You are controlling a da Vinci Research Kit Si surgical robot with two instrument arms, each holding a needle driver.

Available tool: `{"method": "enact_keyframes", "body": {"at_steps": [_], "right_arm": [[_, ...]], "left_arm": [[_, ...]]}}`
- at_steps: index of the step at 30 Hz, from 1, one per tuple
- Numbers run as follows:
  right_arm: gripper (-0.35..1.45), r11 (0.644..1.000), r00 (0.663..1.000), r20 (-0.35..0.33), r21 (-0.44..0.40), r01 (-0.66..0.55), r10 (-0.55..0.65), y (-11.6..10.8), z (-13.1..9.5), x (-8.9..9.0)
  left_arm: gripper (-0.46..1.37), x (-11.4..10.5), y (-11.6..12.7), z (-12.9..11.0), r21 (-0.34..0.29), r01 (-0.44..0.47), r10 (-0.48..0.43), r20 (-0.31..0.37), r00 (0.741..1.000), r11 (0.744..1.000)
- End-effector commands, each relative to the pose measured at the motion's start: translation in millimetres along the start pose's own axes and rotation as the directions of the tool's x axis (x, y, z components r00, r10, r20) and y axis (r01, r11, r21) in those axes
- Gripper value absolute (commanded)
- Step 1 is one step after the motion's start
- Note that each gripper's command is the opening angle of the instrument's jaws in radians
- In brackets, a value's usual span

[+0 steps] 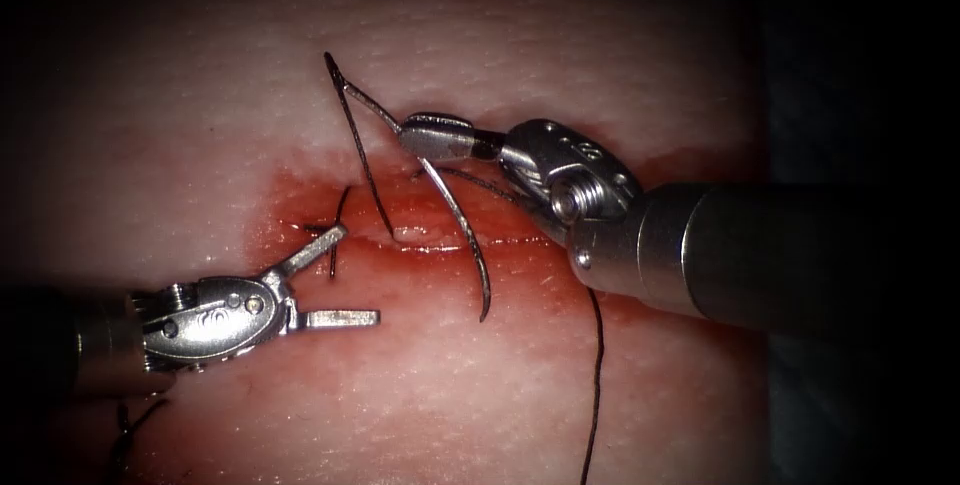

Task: Wound Closure
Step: Pass the needle from the right to the left to readjust the grip

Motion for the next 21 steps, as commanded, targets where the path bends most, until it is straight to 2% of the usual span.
{"method": "enact_keyframes", "body": {"at_steps": [1,6,15,21], "right_arm": [[-0.35,1.0,1.0,-0.002,-0.011,0.0,0.0,0.0,0.0,0.0],[-0.35,1.0,1.0,-0.013,-0.012,-0.016,0.016,-0.1,-0.2,0.5],[-0.35,0.984,0.982,-0.103,-0.062,-0.166,0.159,0.2,0.0,1.1],[-0.35,0.965,0.958,-0.149,-0.059,-0.254,0.243,0.3,0.1,1.0]], "left_arm": [[0.66,0.0,0.1,0.0,0.001,-0.012,0.012,0.0,1.0,1.0],[0.66,0.5,0.3,0.1,-0.006,-0.027,0.027,0.002,1.0,1.0],[0.67,2.9,1.1,0.7,-0.059,-0.128,0.128,0.003,0.992,0.99],[0.73,4.7,0.8,1.1,-0.042,-0.159,0.159,-0.019,0.987,0.986]]}}
